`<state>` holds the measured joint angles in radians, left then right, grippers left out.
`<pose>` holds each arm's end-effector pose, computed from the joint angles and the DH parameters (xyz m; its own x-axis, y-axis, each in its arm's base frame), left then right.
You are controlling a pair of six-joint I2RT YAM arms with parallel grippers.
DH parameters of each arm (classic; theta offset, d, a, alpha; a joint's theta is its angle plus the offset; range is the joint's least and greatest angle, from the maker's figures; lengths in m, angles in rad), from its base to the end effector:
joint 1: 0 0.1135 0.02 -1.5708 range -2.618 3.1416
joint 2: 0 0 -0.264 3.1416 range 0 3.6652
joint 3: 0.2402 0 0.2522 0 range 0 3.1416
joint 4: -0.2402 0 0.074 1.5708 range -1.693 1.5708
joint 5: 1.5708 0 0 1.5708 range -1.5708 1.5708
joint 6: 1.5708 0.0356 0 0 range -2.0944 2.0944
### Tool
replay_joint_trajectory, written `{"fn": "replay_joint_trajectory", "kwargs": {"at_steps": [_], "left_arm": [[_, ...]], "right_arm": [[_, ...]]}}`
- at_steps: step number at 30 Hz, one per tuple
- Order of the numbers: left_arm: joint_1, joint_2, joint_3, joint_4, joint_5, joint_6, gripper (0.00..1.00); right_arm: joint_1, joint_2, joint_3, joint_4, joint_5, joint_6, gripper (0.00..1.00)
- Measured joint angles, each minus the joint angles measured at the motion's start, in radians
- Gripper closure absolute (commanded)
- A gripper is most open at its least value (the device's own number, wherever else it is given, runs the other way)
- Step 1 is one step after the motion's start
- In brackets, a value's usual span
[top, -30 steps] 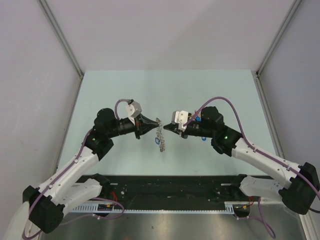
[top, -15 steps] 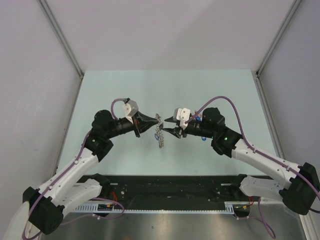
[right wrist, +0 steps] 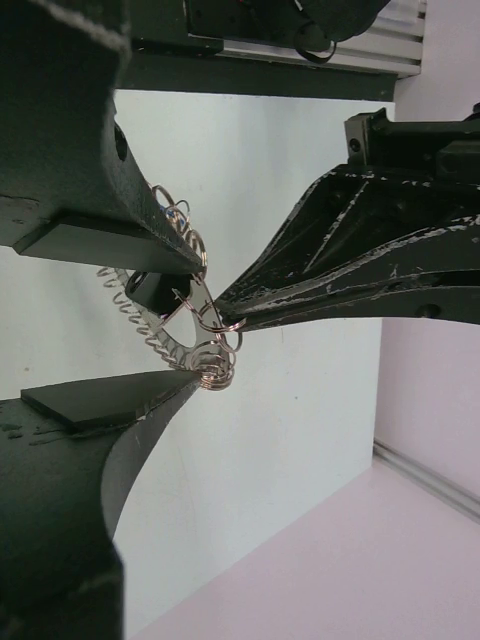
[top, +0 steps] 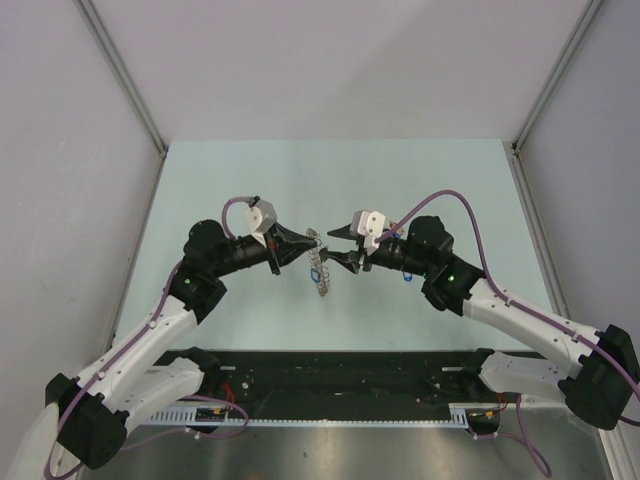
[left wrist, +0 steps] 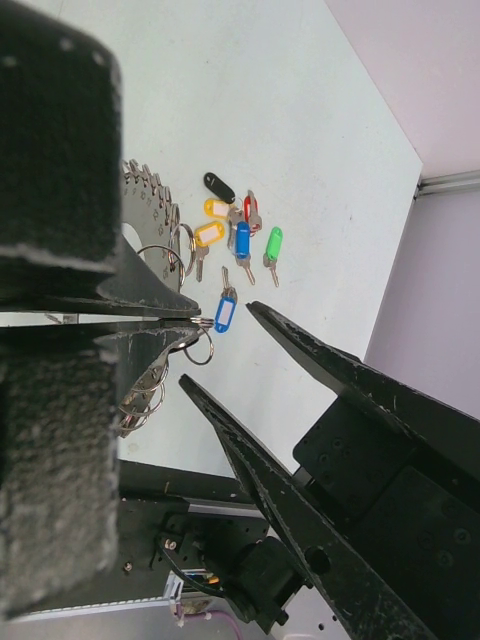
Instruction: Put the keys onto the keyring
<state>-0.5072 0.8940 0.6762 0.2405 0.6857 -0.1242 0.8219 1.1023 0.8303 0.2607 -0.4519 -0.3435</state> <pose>0.1711 -0.1209 0.3273 -0.0954 -0.0567 -0.9938 0.9246 0.3648 -0.1096 0.1649 0.2002 0.3398 0.3148 -0.1064 -0.9432 -0.9029 0.2728 -0.3321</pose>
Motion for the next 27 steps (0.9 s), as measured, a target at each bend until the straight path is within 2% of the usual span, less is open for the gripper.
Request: {"fn": "replay_joint_trajectory", "kwargs": {"at_steps": [11, 14, 15, 18, 22, 24, 25, 27], "left_arm": [[0.0, -0.006, -0.001, 0.013, -0.003, 0.0, 1.0], [0.0, -0.017, -0.007, 0.028, -0.006, -0.003, 1.0], [0.0, -0.02, -0.009, 0.031, -0.008, -0.006, 1.0], [0.0, -0.025, -0.015, 0.044, -0.018, -0.01, 1.0], [0.0, -0.025, -0.024, 0.06, -0.025, -0.023, 1.0], [0.0, -0.025, -0.028, 0.069, -0.026, -0.032, 0.89], [0.0, -0.025, -0.029, 0.072, -0.025, -0.034, 0.78], [0.0, -0.025, -0.029, 0.072, -0.024, -0.036, 0.71]], "right_arm": [[0.008, 0.027, -0.006, 0.031, 0.006, 0.039, 0.66], [0.008, 0.035, -0.013, 0.031, 0.012, 0.044, 0.8], [0.008, 0.035, -0.015, 0.03, 0.014, 0.047, 0.88], [0.008, 0.035, -0.018, 0.031, 0.017, 0.054, 1.0], [0.01, 0.035, -0.019, 0.031, 0.016, 0.054, 1.0], [0.01, 0.035, -0.019, 0.031, 0.013, 0.051, 1.0], [0.01, 0.035, -0.019, 0.032, 0.01, 0.048, 1.0], [0.011, 0.035, -0.02, 0.03, 0.008, 0.034, 1.0]]}}
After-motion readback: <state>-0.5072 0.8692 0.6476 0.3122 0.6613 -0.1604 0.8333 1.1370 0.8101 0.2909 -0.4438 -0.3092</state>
